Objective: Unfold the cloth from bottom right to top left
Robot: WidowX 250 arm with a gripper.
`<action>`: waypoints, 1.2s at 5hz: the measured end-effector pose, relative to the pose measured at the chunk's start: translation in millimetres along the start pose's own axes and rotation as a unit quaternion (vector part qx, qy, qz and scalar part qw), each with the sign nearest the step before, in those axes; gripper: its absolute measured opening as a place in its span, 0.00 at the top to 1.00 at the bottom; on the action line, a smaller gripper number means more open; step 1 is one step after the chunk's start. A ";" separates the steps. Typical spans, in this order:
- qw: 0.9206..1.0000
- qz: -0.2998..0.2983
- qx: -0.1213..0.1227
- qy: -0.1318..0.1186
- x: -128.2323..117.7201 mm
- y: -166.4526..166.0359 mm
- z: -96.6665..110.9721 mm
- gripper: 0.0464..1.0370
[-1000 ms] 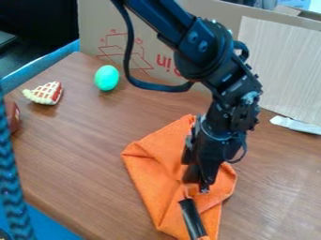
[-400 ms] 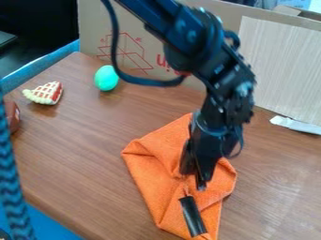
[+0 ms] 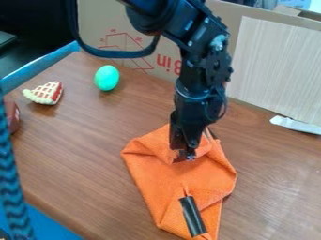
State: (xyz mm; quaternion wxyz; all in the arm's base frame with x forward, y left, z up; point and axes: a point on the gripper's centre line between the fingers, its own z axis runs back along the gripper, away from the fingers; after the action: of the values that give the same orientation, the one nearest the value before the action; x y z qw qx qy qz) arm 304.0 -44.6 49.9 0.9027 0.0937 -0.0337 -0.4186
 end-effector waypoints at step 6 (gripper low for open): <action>0.993 0.111 0.002 -0.033 -40.2 93.3 33.5 1.00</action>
State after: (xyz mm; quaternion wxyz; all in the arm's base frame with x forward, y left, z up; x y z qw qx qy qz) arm 343.3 40.3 101.8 0.9418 0.0779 -0.0743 -0.3184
